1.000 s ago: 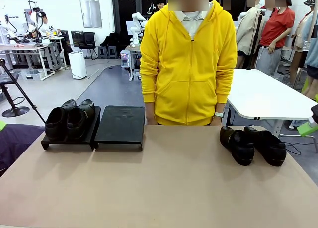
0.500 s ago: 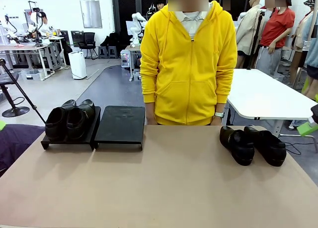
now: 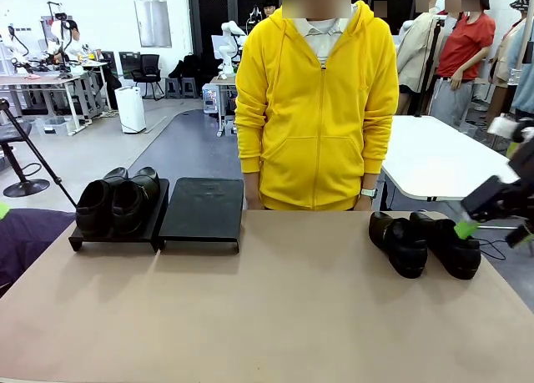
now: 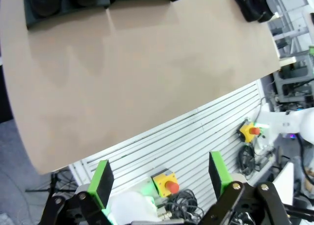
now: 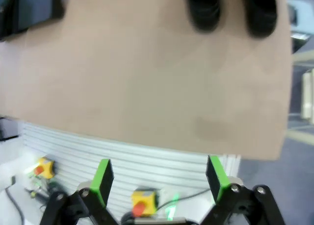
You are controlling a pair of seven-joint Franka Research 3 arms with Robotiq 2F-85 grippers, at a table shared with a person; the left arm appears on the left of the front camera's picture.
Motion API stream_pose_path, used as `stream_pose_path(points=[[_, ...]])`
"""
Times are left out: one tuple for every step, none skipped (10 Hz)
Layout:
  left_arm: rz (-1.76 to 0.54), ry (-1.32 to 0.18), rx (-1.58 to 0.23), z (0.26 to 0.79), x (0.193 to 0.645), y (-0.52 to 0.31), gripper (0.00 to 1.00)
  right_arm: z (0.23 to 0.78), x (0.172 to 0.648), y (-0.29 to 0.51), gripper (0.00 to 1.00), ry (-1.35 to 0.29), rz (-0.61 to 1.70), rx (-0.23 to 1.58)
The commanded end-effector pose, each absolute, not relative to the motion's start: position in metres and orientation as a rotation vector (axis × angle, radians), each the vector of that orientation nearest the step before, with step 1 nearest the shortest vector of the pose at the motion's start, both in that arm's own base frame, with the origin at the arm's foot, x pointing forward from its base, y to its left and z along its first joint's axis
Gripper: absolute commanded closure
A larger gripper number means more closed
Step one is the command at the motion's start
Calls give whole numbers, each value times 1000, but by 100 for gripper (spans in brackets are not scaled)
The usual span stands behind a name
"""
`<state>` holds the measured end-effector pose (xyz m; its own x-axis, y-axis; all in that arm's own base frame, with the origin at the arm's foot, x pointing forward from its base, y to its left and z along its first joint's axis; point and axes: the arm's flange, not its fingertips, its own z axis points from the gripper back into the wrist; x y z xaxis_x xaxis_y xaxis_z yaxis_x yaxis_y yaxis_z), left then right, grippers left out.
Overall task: Organize the shoes by placing them on the stand.
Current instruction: Pick up one Shoe and place it in the middle of the table.
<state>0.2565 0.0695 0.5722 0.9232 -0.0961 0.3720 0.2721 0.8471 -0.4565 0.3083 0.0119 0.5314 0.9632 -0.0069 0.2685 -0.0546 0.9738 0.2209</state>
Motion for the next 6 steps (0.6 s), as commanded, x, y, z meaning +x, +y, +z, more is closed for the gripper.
stream_pose_path(points=[[-186, -334, -519, 574, 256, 71, 0, 512, 369, -3, 0, -379, 13, 128], [-186, -334, -519, 574, 256, 71, 0, 501, 384, -3, 0, -442, 13, 106], [-186, -334, -519, 574, 256, 71, 0, 498, 387, -2, 0, -441, 38, 154], [-186, -334, -519, 574, 256, 71, 0, 501, 368, 1, 0, -374, 22, 121], [-186, -334, -519, 574, 256, 71, 0, 501, 368, 1, 0, -374, 22, 121], [-186, -334, -519, 574, 256, 71, 0, 501, 368, 1, 0, -374, 22, 121]])
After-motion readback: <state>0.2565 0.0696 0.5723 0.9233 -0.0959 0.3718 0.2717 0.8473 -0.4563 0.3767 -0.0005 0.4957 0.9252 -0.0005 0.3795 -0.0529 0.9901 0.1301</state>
